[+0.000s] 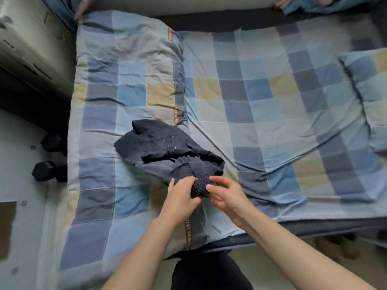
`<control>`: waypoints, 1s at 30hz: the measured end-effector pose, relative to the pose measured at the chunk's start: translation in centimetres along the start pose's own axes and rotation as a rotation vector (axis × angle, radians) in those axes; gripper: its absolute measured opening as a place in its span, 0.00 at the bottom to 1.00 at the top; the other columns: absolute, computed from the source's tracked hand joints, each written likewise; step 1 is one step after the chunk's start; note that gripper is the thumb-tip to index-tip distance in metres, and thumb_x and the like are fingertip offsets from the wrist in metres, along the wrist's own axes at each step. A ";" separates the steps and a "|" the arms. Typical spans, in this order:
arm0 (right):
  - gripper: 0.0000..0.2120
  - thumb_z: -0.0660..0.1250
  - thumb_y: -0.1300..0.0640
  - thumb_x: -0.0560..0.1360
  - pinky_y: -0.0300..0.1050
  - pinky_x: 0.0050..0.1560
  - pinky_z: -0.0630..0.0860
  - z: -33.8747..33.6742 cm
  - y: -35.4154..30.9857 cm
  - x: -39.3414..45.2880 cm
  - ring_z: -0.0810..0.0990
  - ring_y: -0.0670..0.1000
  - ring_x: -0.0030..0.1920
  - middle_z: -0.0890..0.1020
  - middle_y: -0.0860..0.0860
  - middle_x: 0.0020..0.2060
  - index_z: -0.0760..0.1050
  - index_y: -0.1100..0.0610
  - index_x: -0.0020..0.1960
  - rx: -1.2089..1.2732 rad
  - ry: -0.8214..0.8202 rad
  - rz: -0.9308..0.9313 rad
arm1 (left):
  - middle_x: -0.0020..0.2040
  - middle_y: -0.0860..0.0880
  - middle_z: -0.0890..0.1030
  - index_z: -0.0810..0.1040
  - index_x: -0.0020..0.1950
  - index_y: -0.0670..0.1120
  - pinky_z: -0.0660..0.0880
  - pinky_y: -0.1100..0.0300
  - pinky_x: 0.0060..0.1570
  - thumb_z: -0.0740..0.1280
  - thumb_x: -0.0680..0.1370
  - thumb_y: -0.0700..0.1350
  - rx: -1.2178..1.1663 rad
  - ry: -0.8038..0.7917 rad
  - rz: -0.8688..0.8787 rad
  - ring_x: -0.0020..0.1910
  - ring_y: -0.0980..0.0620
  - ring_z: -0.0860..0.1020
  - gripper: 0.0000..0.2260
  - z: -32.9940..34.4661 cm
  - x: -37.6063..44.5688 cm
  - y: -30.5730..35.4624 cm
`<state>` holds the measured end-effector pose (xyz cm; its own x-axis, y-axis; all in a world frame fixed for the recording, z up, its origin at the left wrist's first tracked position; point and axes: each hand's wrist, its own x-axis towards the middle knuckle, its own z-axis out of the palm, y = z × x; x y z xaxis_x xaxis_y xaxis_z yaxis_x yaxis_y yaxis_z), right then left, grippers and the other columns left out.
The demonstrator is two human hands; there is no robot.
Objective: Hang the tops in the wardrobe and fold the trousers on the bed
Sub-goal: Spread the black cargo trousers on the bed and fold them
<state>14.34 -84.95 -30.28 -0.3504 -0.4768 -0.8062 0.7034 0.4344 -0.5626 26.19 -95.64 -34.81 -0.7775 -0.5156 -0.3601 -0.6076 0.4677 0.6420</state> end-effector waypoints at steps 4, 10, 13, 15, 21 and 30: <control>0.13 0.64 0.72 0.75 0.40 0.40 0.79 -1.5 -0.5 -5.8 0.83 0.48 0.47 0.84 0.52 0.45 0.75 0.58 0.55 -0.015 -0.012 -0.192 | 0.40 0.59 0.81 0.79 0.47 0.54 0.71 0.66 0.42 0.72 0.74 0.44 -0.280 0.047 0.005 0.43 0.61 0.79 0.05 -2.6 -3.8 3.3; 0.14 0.63 0.71 0.72 0.37 0.49 0.74 -5.8 0.8 -12.9 0.79 0.48 0.50 0.80 0.48 0.45 0.73 0.52 0.45 -0.509 0.409 -0.498 | 0.43 0.52 0.83 0.81 0.47 0.50 0.76 0.61 0.43 0.70 0.76 0.47 -0.613 -0.018 0.069 0.44 0.55 0.81 0.02 -9.2 -7.6 9.8; 0.16 0.70 0.60 0.72 0.37 0.58 0.70 -7.1 2.6 -15.6 0.74 0.42 0.58 0.75 0.43 0.54 0.73 0.49 0.57 -0.816 0.310 -0.580 | 0.43 0.53 0.84 0.83 0.47 0.52 0.76 0.64 0.42 0.69 0.74 0.47 -0.798 -0.080 0.099 0.45 0.55 0.83 0.04 -12.6 -9.0 14.3; 0.23 0.71 0.58 0.72 0.40 0.61 0.70 -8.0 3.1 -16.6 0.71 0.43 0.59 0.71 0.44 0.58 0.69 0.50 0.65 -1.018 0.347 -0.717 | 0.44 0.52 0.85 0.85 0.47 0.52 0.77 0.63 0.42 0.69 0.74 0.45 -0.869 -0.142 0.129 0.45 0.53 0.84 0.06 -14.0 -9.7 17.1; 0.32 0.74 0.51 0.70 0.48 0.60 0.71 -11.6 2.3 -16.7 0.70 0.48 0.57 0.68 0.49 0.58 0.63 0.53 0.69 -0.893 0.489 -0.589 | 0.38 0.50 0.85 0.86 0.40 0.51 0.78 0.62 0.36 0.76 0.65 0.49 -0.935 -0.147 0.179 0.39 0.51 0.85 0.05 -14.5 -11.2 24.1; 0.15 0.63 0.60 0.76 0.36 0.36 0.68 -22.0 -0.8 -17.2 0.75 0.48 0.40 0.75 0.41 0.32 0.68 0.43 0.35 -0.777 0.285 -0.532 | 0.29 0.54 0.70 0.71 0.34 0.45 0.66 0.67 0.31 0.73 0.68 0.50 -0.369 0.008 0.470 0.30 0.58 0.71 0.14 -9.6 -11.7 34.5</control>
<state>6.23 -60.31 -19.96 -0.7112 -0.5979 -0.3698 -0.1557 0.6469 -0.7465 15.85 -80.36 -2.00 -0.9471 -0.3201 0.0239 -0.1007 0.3671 0.9247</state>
